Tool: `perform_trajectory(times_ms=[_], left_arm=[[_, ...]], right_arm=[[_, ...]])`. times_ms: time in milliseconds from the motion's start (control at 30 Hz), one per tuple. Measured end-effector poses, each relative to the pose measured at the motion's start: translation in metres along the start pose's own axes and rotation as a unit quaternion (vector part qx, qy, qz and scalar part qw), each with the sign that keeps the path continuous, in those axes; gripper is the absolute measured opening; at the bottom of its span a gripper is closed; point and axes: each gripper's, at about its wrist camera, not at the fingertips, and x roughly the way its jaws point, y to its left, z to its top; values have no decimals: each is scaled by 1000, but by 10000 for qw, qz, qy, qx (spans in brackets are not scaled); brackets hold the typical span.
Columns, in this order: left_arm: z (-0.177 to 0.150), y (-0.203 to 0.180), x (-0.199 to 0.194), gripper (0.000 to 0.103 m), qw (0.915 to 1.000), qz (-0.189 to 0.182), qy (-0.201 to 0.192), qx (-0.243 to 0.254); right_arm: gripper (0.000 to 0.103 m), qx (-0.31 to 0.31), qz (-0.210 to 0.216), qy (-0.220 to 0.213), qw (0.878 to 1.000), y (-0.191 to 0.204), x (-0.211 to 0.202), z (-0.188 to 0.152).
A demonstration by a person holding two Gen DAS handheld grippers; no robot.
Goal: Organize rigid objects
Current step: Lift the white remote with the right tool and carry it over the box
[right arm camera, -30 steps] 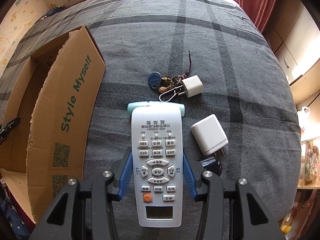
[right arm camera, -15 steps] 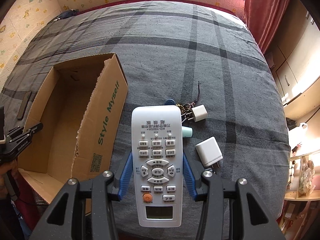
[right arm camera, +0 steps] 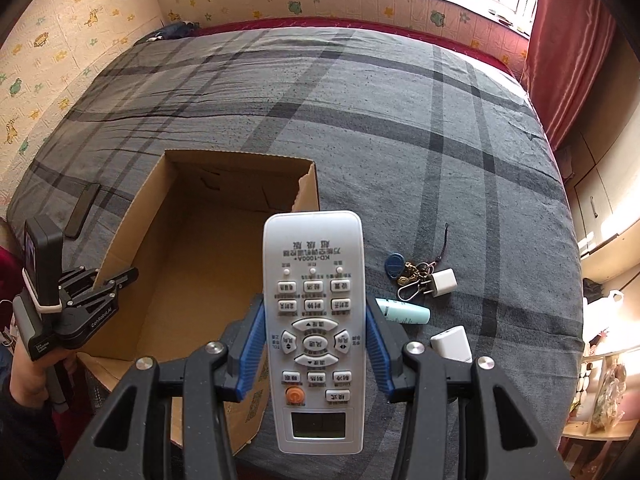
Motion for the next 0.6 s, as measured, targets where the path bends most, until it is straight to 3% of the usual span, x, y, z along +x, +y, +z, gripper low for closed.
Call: perform_trajectory(times_ms=[300,600], left_arm=[[0,0,-1,14,10000,-1,-2,-1],[0,-1,0,14,10000,8,0,5]], right_arm=[[49,-207,226,125,9995,42,23,18],[49,-276,354,522,9976,80,70,28]])
